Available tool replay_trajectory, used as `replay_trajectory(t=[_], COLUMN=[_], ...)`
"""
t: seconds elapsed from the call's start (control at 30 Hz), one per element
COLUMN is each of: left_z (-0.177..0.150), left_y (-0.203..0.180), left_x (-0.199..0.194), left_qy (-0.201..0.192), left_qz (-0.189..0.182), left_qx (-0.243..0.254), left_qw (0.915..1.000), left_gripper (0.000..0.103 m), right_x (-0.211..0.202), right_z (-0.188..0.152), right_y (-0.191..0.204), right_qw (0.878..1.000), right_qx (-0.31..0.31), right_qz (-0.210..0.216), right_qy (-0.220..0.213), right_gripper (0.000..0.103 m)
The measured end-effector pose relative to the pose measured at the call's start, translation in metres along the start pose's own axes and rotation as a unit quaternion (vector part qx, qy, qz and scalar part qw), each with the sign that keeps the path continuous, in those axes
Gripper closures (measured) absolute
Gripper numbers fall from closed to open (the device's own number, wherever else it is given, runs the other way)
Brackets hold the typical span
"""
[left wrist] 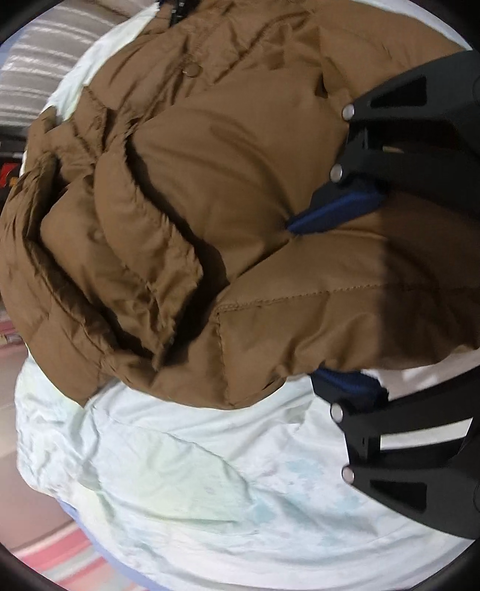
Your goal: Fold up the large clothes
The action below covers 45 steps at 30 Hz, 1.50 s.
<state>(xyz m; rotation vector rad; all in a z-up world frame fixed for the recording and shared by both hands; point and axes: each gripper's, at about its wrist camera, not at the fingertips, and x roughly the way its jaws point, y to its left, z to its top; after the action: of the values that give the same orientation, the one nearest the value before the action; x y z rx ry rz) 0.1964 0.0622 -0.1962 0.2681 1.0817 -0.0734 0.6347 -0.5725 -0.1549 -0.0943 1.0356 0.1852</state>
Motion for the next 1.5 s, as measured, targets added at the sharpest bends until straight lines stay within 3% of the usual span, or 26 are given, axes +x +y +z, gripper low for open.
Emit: replay_trajectory(t=[0.1, 0.17, 0.47, 0.8, 0.9, 0.97, 1.07, 1.17, 1.23, 1.3, 1.37, 1.5], left_z=[0.003, 0.006, 0.008, -0.009, -0.010, -0.012, -0.004, 0.016, 0.036, 0.054, 0.076, 0.112], left_y=[-0.008, -0.007, 0.016, 0.039, 0.041, 0.049, 0.058, 0.066, 0.072, 0.076, 0.078, 0.075], left_x=[0.004, 0.007, 0.018, 0.015, 0.015, 0.013, 0.009, 0.001, 0.003, 0.008, 0.013, 0.025], left_qy=[-0.006, -0.003, 0.014, 0.006, -0.003, -0.001, -0.001, -0.004, 0.001, 0.006, 0.010, 0.003], left_qz=[0.020, 0.025, 0.034, 0.023, 0.025, 0.044, 0.049, 0.037, 0.019, 0.004, 0.001, 0.002], left_qx=[0.041, 0.047, 0.048, 0.062, 0.063, 0.051, 0.040, 0.027, 0.006, -0.012, -0.023, -0.024], left_qw=[0.9989, 0.9986, 0.9982, 0.9978, 0.9977, 0.9977, 0.9980, 0.9989, 0.9998, 0.9999, 0.9997, 0.9997], left_gripper=[0.053, 0.059, 0.062, 0.063, 0.051, 0.027, 0.007, 0.006, 0.004, 0.004, 0.004, 0.003], right_x=[-0.006, -0.013, -0.066, -0.130, -0.128, -0.126, -0.134, -0.139, -0.139, -0.135, -0.132, -0.132], right_z=[-0.006, -0.013, -0.074, -0.142, -0.138, -0.128, -0.116, -0.104, -0.092, -0.083, -0.077, -0.086], right_y=[0.017, 0.030, 0.084, 0.139, 0.139, 0.129, 0.115, 0.102, 0.088, 0.082, 0.084, 0.086], right_qw=[1.000, 0.999, 0.998, 0.996, 0.996, 0.996, 0.997, 0.997, 0.994, 0.991, 0.986, 0.986], right_qx=[-0.018, -0.032, -0.032, -0.045, -0.035, -0.018, 0.004, 0.023, 0.056, 0.073, 0.065, 0.014], right_qz=[-0.005, -0.021, -0.047, 0.001, -0.003, -0.001, 0.004, 0.021, 0.061, 0.094, 0.124, 0.103], right_qy=[0.003, 0.005, 0.030, 0.072, 0.076, 0.082, 0.078, 0.075, 0.068, 0.067, 0.095, 0.131], right_gripper=[0.076, 0.082, 0.087, 0.087, 0.080, 0.074, 0.059, 0.059, 0.054, 0.036, 0.032, 0.032])
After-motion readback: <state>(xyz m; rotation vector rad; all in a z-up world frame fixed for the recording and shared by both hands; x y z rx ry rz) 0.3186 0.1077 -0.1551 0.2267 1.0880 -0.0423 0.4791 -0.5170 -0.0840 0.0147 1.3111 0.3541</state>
